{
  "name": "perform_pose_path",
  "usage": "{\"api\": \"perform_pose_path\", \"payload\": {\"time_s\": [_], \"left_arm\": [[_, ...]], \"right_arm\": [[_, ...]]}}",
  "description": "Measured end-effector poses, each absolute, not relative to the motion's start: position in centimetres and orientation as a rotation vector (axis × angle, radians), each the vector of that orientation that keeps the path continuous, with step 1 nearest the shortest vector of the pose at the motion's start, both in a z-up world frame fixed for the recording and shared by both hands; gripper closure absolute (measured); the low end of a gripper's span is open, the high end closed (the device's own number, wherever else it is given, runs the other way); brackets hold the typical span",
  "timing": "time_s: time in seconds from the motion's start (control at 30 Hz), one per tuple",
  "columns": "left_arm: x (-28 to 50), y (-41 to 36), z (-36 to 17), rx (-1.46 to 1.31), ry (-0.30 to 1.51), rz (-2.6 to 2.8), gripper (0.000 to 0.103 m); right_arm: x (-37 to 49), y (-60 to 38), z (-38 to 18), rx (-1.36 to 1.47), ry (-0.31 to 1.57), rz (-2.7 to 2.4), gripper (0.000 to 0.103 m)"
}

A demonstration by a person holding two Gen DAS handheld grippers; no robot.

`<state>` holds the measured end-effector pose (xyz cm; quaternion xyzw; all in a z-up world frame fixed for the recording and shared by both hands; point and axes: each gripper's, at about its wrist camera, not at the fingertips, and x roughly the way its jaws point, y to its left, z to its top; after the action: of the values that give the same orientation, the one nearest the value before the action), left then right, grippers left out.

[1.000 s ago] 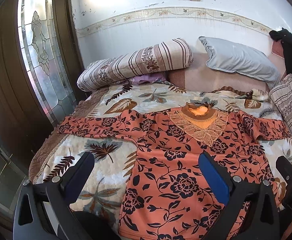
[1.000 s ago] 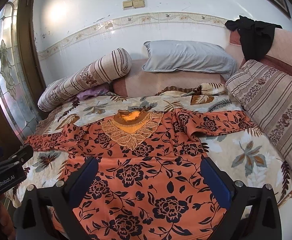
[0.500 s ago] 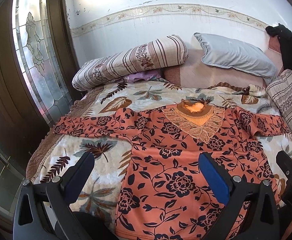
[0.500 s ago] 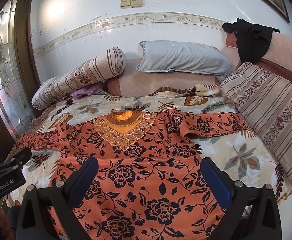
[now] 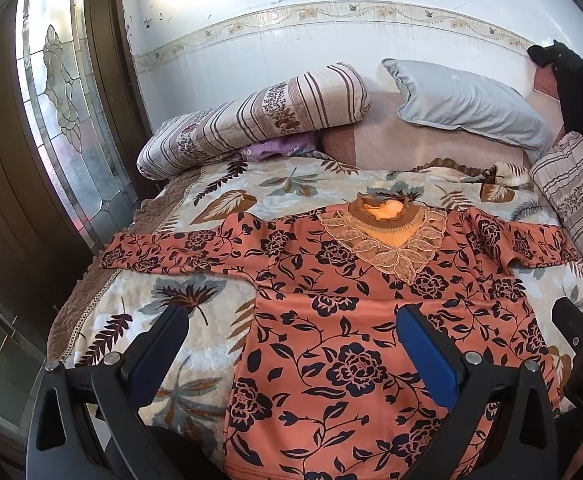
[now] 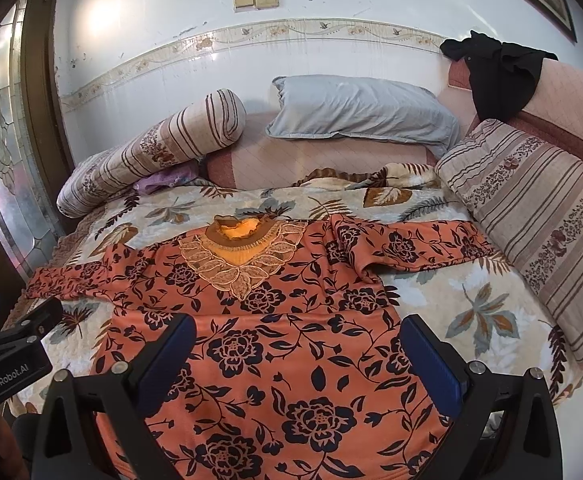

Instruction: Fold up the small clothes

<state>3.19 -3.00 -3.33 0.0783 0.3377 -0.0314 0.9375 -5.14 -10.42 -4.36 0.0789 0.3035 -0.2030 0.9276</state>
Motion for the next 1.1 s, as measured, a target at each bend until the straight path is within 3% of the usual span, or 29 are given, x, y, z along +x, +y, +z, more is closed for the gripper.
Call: {"api": "perform_pose_path", "payload": {"time_s": [0.43,0.73,0.87,1.1], "left_arm": [[7.0,-3.7,-7.2,0.194,0.77,-0.062,0.0],[12.6,-4.3,-17.6,0.299,0.988,-0.008,0.0],[13.9,-5.1,-20.4,0.326,1.037,-0.013,0.0],[14.9,-5.9,-22.1,0.343,1.028,-0.049,0.0]], "right_arm": [[-2.0,-15.0,-6.9,0.21,0.696,-0.413,0.0],[1.4,-40.4,-14.8,0.638,0.714,-0.636,0.0],[0.8,-49.6,-17.9,0.911,0.6,-0.668,0.001],[1.4,-56.8,-22.6,1.156,0.501,-0.695,0.029]]}}
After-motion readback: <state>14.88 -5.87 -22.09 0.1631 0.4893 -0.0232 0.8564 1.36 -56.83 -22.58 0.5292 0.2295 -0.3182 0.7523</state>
